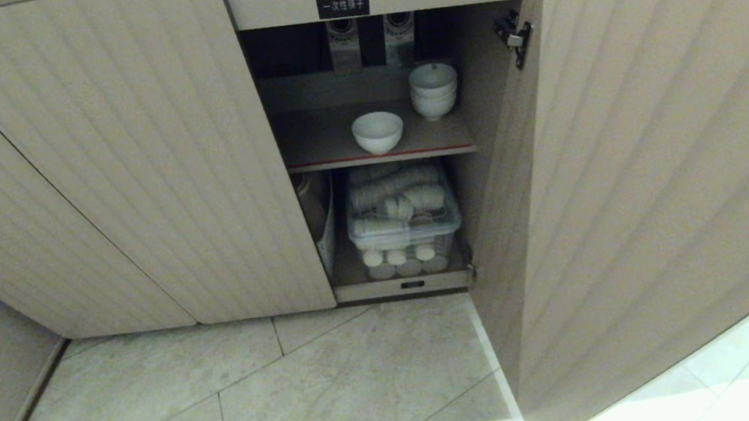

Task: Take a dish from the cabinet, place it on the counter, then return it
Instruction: Close the cabinet door

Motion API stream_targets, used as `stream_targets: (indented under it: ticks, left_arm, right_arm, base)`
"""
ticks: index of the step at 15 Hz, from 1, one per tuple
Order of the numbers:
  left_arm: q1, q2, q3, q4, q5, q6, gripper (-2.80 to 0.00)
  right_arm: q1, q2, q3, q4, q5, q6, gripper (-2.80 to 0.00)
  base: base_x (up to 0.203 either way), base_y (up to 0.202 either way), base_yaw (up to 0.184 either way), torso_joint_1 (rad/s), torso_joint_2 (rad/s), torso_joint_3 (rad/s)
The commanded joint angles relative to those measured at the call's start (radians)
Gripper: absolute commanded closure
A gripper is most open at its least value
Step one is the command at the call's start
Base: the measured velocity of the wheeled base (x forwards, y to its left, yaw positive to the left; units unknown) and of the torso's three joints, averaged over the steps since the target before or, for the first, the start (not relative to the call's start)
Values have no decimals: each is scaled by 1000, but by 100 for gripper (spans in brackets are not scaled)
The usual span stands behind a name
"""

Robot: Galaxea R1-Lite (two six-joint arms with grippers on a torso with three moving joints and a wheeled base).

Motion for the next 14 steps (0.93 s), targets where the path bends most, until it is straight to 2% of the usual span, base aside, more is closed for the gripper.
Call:
stream_targets:
  ticks: [1,3,8,14]
  left_arm:
    - [1,0,0,0,0,0,0]
    - [0,0,0,0,0,0,0]
    - [-1,0,0,0,0,0,0]
    - [0,0,0,0,0,0,0]
  right_arm:
    - [-12,67,-19,-27,6,38,0]
    - [-11,94,-32,-70,45,63,0]
    - [-9,113,-43,-175,282,68,0]
    - [-12,131,-41,-239,465,68,0]
  base:
    - [0,0,0,0,0,0]
    - [0,0,0,0,0,0]
    - [0,0,0,0,0,0]
    - [0,0,0,0,0,0]
